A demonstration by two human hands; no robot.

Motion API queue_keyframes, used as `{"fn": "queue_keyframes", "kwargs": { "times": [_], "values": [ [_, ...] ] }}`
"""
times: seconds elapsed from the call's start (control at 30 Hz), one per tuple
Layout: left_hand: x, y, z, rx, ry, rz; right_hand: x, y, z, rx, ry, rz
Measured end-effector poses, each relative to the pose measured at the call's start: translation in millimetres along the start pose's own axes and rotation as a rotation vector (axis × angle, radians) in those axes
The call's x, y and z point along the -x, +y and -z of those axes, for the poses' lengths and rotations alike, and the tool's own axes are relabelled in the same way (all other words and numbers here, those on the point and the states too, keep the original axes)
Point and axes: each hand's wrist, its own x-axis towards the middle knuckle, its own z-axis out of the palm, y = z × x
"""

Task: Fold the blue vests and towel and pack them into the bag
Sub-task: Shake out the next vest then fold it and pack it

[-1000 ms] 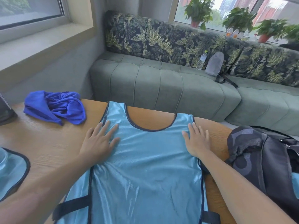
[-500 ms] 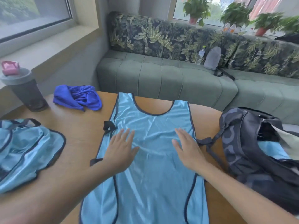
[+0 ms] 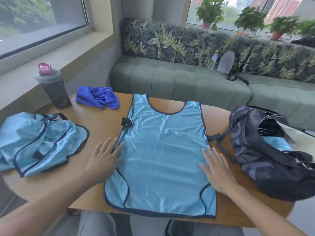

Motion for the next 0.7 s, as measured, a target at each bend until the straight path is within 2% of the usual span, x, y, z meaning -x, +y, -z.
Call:
{"fn": "queue_keyframes", "kwargs": {
  "times": [0.13,0.2,0.3,0.4,0.53,0.6,0.7],
  "values": [
    [20,42,17,0.211,0.027,-0.144,24,-48,0,-0.148,0.049,0.018],
    [34,55,16,0.298,-0.032,-0.248,42,-67,-8,-0.162,0.031,0.074],
    [55,36,-2,0.213,-0.042,-0.358,69,-57,-25,-0.105,-0.034,0.126],
    [70,-4,-16,0.184,0.042,-0.321,83,-28,-32,-0.054,-0.022,0.122],
    [77,-22,-19,0.193,0.024,-0.295,83,-19,-33,-0.044,-0.010,0.092],
    [79,-23,-20,0.244,0.009,-0.262,86,-18,-34,-0.096,0.071,0.071],
    [88,-15,-17,0.349,0.070,-0.208,104,-25,-31,-0.302,0.293,0.027]
  ]
}}
